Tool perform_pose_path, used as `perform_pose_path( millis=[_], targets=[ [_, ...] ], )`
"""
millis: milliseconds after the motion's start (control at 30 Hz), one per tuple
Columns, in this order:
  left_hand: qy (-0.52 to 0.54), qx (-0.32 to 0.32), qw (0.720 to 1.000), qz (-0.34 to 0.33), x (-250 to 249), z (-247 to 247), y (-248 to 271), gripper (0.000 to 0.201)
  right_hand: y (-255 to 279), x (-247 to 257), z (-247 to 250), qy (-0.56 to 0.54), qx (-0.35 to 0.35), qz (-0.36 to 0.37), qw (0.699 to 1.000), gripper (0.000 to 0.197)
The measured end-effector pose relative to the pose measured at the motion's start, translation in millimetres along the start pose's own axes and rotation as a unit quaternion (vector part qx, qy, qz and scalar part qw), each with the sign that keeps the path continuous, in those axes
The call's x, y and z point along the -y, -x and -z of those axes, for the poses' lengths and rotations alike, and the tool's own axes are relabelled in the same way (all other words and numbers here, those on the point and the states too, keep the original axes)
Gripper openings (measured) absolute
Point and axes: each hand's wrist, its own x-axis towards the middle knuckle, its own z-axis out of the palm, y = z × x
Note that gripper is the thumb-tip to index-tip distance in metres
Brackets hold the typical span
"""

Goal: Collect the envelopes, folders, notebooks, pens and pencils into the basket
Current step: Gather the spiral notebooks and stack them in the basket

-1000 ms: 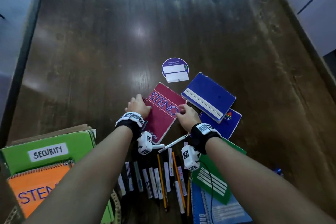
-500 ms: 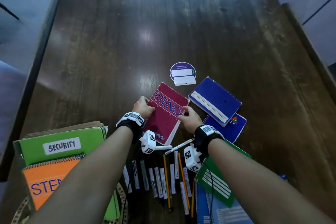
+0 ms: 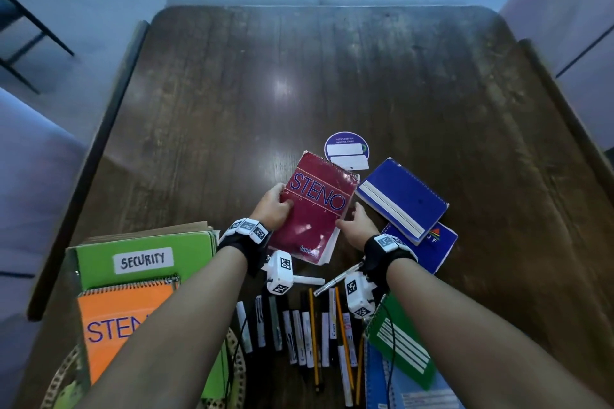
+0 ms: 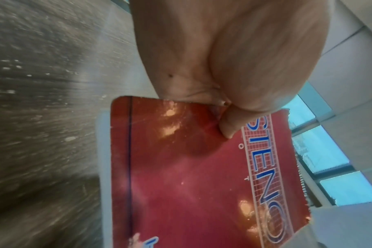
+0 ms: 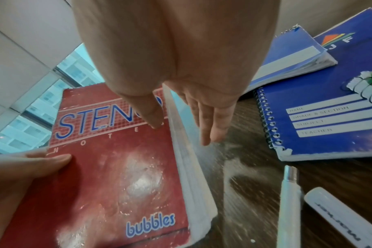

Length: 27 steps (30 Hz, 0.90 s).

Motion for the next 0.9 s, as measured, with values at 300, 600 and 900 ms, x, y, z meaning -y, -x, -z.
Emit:
perform_pose_path(
  millis=[300,600,900],
  targets=[
    [0.06,-0.062,0.995,-0.05,-24.6,26.2,43.9,0.021,39.3,43.6,3.0,-0.093,0.004,0.098,0.991,0.025],
    [0.034,-0.127,0.986,-0.1,-16.4,81.1,118.4,0.027,106.6,71.6,-34.2,-0.107,-0.019,0.177,0.978,0.026],
    [-0.076,-0.179,0.976,-0.101,59.2,160.5,188.1,0.028,165.3,89.6,-126.5,-0.073,0.04,0.206,0.975,0.023]
  ],
)
